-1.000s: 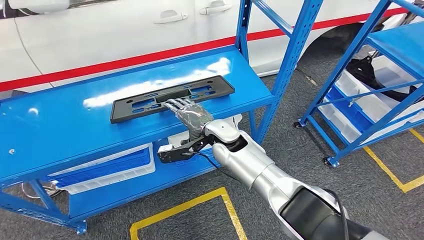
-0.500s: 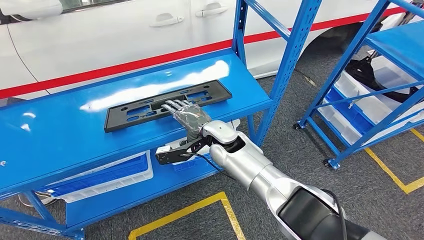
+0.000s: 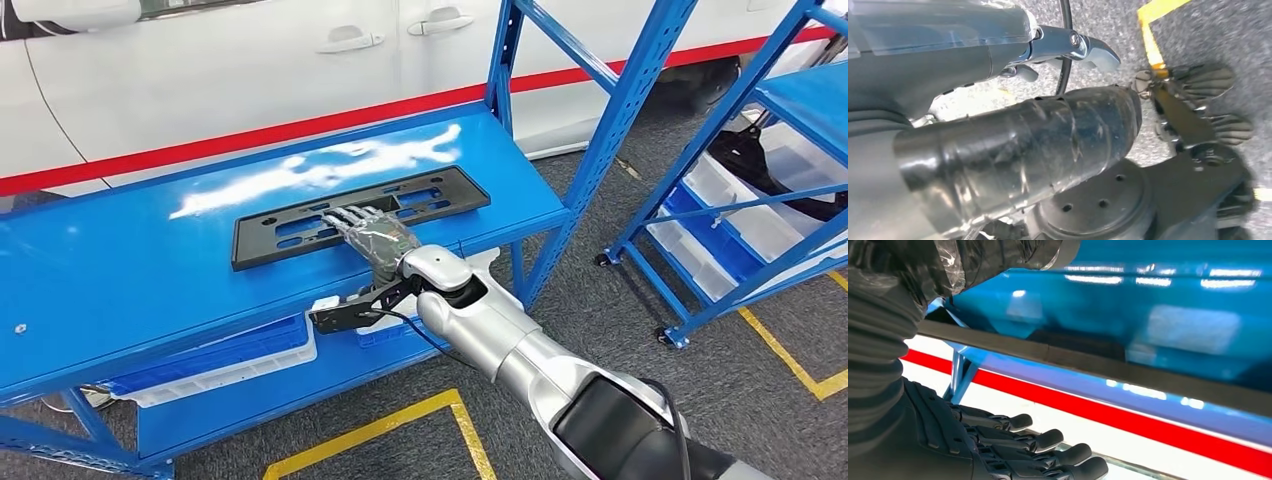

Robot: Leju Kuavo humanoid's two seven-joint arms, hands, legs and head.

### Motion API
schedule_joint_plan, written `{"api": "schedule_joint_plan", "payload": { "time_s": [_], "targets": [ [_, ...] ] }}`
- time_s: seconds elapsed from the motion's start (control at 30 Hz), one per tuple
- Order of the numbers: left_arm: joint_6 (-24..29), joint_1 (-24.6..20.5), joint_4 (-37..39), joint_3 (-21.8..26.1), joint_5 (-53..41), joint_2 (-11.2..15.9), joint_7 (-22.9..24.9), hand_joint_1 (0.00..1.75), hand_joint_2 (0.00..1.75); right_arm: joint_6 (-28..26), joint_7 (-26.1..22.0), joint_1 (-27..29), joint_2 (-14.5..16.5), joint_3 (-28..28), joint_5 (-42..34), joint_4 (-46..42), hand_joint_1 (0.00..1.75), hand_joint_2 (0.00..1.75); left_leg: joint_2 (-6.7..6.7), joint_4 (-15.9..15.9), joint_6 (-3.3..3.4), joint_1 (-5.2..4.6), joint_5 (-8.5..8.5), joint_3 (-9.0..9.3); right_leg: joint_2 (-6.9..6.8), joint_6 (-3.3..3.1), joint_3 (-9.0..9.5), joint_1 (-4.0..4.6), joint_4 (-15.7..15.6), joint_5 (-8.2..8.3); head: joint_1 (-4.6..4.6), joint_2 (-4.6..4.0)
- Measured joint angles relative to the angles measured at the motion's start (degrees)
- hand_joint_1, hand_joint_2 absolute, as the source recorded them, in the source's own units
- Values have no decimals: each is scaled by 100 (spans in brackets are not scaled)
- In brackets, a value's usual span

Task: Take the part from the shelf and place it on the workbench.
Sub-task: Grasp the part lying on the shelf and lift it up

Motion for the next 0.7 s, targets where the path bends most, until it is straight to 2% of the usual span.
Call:
{"api": "schedule_joint_plan", "payload": {
  "time_s": [0.03, 0.07, 0.17, 0.2, 0.23, 0.3, 0.33, 0.37, 0.43, 0.47, 0.5, 0.53, 0.6, 0.63, 0.7],
  "targets": [
    [0, -8, 0, 5, -5, -9, 2, 0, 0, -8, 2, -3, 8, 16, 0, 21, 0, 175, 3, -12, -20, 4, -11, 6, -6, -44, 60, 22, -116, -18, 2, 0],
    [0, -15, 0, 10, -10, -14, 6, 0, 0, -15, 4, -5, 22, 33, -1, 44, 0, 175, 12, -32, -45, 6, -14, 13, -8, -62, 92, 35, -173, -42, 4, 0],
    [-3, -29, 0, 19, -22, -17, 18, 0, 0, -38, 11, 8, 88, 56, -9, 109, 0, 175, 37, 24, -115, 1, -99, 34, -7, -70, 283, -36, -435, -32, 8, 0],
    [-3, -36, 0, 21, -25, -18, 20, 0, 0, -47, 12, 11, 112, 62, -11, 129, 0, 175, 36, 214, -137, 3, -195, -44, -12, -65, 360, -66, -517, -21, 6, 0],
    [3, -42, 0, 25, -27, -20, 25, 0, 0, -53, 14, 14, 134, 69, -13, 152, 0, 175, 32, 519, -161, 22, -319, -200, -15, -59, 414, -73, -555, -28, 5, 0],
    [19, -50, 1, 35, -34, -20, 34, 0, 0, -63, 17, 29, 175, 84, -16, 218, 0, 175, 29, 1199, -223, 59, -518, -621, -18, -47, 469, -86, -553, -78, 4, 0],
    [27, -49, 3, 38, -42, -20, 40, 0, 0, -72, 19, 40, 196, 92, -20, 269, 0, 175, 31, 1373, -256, 82, -496, -772, -15, -30, 490, -96, -532, -116, 4, 0],
    [30, -48, 11, 39, -49, -21, 44, 0, 0, -85, 19, 47, 219, 98, -26, 328, 0, 175, 32, 1341, -291, 107, -358, -825, -10, -5, 509, -111, -499, -161, 4, 0],
    [26, -64, 39, 39, -73, -25, 46, 0, 0, -123, 18, 48, 280, 108, -43, 455, 0, 175, 38, 776, -363, 160, 99, -670, 1, 70, 540, -150, -389, -283, 5, 0],
    [22, -82, 60, 39, -83, -40, 46, 0, 0, -147, 17, 40, 315, 109, -57, 530, 0, 175, 38, 471, -388, 166, 249, -554, 6, 120, 533, -151, -314, -350, -1, 0],
    [19, -109, 83, 42, -91, -54, 45, 0, 0, -170, 19, 32, 357, 110, -70, 606, 0, 175, 31, 271, -369, 172, 311, -477, 10, 165, 514, -147, -253, -405, -1, 0],
    [18, -131, 107, 45, -95, -74, 45, 0, 0, -191, 25, 29, 394, 112, -84, 690, 0, 175, 21, 184, -335, 165, 294, -446, 12, 203, 493, -135, -210, -441, -1, 0],
    [16, -156, 148, 51, -97, -115, 46, 0, 0, -220, 53, 29, 461, 115, -107, 836, 0, 175, 2, 179, -222, 153, 239, -454, 12, 242, 474, -127, -193, -468, 3, 0],
    [13, -152, 163, 51, -98, -137, 48, 0, 0, -230, 73, 28, 483, 116, -116, 895, 0, 175, 1, 172, -188, 149, 230, -447, 8, 260, 473, -137, -170, -490, 3, 0],
    [9, -146, 197, 51, -99, -166, 58, 0, 0, -243, 101, 7, 517, 116, -128, 983, 0, 175, 3, 162, -117, 150, 205, -411, 1, 303, 344, -157, 122, -643, 3, 0]
  ]
}}
